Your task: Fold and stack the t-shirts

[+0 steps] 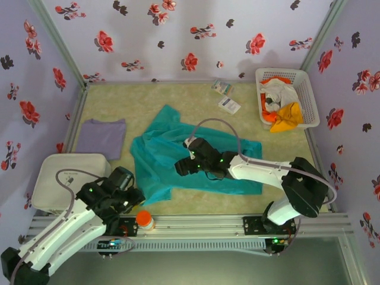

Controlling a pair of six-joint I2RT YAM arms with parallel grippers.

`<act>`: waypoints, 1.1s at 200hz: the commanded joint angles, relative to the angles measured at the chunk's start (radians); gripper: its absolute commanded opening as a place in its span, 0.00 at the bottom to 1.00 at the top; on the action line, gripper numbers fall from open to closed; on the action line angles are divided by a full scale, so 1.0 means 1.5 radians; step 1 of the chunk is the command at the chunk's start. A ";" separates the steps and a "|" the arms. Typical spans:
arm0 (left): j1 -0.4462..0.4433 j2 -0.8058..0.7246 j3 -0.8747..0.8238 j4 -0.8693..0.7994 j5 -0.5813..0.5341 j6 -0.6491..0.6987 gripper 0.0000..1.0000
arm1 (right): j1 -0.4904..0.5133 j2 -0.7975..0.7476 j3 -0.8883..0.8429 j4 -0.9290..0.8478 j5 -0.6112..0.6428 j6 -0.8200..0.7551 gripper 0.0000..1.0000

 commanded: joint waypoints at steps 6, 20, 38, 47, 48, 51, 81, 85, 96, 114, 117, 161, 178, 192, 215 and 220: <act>0.007 0.090 0.067 0.023 0.004 0.065 0.55 | -0.043 -0.022 -0.017 -0.053 0.086 0.073 0.81; 0.028 0.162 0.107 0.045 0.003 0.126 0.56 | -0.061 -0.037 -0.031 -0.048 0.101 0.094 0.80; 0.057 0.248 0.162 0.077 0.011 0.198 0.55 | -0.078 -0.049 -0.020 -0.086 0.141 0.106 0.79; 0.072 0.279 0.190 0.089 0.009 0.231 0.55 | -0.086 -0.055 -0.008 -0.126 0.180 0.114 0.77; 0.075 0.284 0.193 0.091 0.008 0.235 0.55 | -0.087 -0.056 -0.007 -0.130 0.184 0.114 0.77; 0.079 0.293 0.202 0.096 0.008 0.245 0.55 | -0.089 -0.057 -0.005 -0.141 0.192 0.117 0.77; 0.154 0.392 0.307 0.124 0.011 0.359 0.54 | -0.130 -0.095 0.000 -0.223 0.262 0.146 0.70; 0.162 0.404 0.321 0.126 0.011 0.372 0.54 | -0.137 -0.101 -0.003 -0.230 0.269 0.149 0.70; 0.188 0.442 0.361 0.131 0.013 0.406 0.54 | -0.162 -0.112 -0.007 -0.257 0.283 0.161 0.68; 0.220 0.503 0.433 0.133 0.013 0.463 0.54 | -0.214 -0.123 -0.013 -0.300 0.287 0.192 0.65; 0.225 0.513 0.443 0.134 0.012 0.471 0.54 | -0.222 -0.126 -0.016 -0.302 0.287 0.196 0.64; 0.252 0.630 0.561 0.150 0.010 0.527 0.52 | -0.340 -0.138 -0.057 -0.267 0.234 0.193 0.52; 0.262 0.657 0.578 0.164 0.008 0.539 0.52 | -0.369 -0.135 -0.068 -0.223 0.215 0.170 0.45; 0.275 0.680 0.591 0.171 0.008 0.548 0.51 | -0.393 -0.121 -0.063 -0.195 0.191 0.150 0.39; 0.298 0.710 0.608 0.192 0.004 0.553 0.50 | -0.427 -0.076 -0.039 -0.171 0.137 0.125 0.30; 0.301 0.719 0.612 0.199 0.000 0.551 0.50 | -0.429 -0.066 -0.036 -0.161 0.130 0.119 0.30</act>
